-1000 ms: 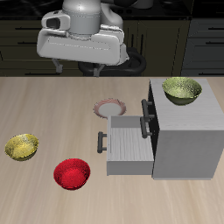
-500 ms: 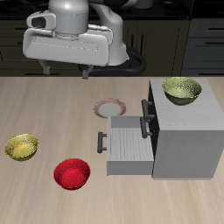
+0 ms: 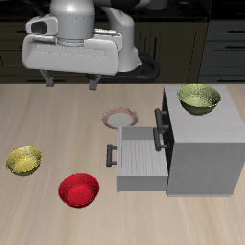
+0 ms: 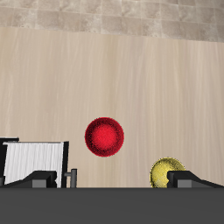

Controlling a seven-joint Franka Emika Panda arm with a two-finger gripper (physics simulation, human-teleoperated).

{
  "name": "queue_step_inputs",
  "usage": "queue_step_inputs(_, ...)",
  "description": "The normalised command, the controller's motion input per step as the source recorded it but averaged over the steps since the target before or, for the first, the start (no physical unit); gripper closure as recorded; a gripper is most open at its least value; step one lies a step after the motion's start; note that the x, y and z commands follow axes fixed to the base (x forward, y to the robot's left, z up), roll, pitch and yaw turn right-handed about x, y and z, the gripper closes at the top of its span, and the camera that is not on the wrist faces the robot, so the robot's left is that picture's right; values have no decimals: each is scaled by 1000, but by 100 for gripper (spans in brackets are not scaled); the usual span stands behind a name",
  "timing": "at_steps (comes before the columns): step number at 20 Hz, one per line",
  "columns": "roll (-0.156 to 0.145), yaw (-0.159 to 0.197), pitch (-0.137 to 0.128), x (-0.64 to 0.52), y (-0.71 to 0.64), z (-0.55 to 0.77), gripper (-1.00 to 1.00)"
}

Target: Place the red bowl in the bottom drawer of the white cabinet

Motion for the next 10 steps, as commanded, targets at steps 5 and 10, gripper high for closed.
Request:
queue_step_inputs(5, 0, 21, 0, 127, -82, -99, -100)
queue_step_inputs(10, -46, -24, 9, 27, -455, -306, -100)
